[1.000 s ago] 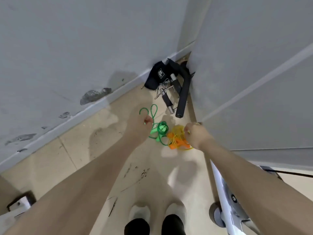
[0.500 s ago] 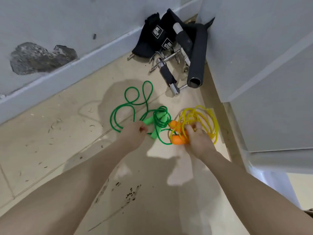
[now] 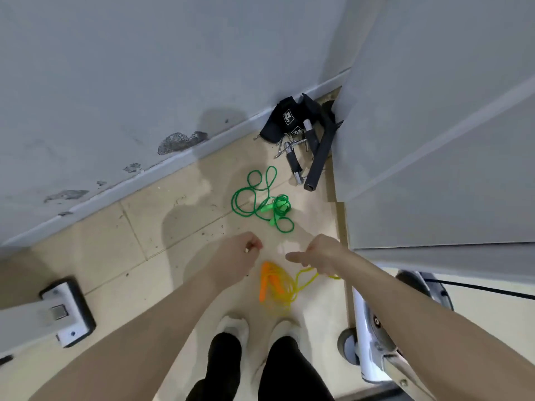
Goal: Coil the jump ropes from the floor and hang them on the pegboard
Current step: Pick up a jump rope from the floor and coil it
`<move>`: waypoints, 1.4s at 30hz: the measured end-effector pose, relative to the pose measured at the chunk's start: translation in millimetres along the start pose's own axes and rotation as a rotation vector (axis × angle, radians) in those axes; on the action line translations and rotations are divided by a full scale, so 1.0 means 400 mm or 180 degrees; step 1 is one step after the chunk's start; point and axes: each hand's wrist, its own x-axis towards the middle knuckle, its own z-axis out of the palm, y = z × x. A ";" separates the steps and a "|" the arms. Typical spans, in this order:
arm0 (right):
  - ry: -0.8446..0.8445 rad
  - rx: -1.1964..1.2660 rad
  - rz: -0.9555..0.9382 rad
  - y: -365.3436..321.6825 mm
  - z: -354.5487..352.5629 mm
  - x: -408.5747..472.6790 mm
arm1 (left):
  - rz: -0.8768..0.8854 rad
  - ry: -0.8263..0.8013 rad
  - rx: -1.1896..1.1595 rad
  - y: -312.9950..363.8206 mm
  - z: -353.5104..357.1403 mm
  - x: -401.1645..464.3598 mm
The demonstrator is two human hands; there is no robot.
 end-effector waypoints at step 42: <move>-0.0175 -0.0600 -0.2993 -0.397 0.645 -1.379 | 0.2154 0.0327 -0.4366 0.265 -0.612 -1.625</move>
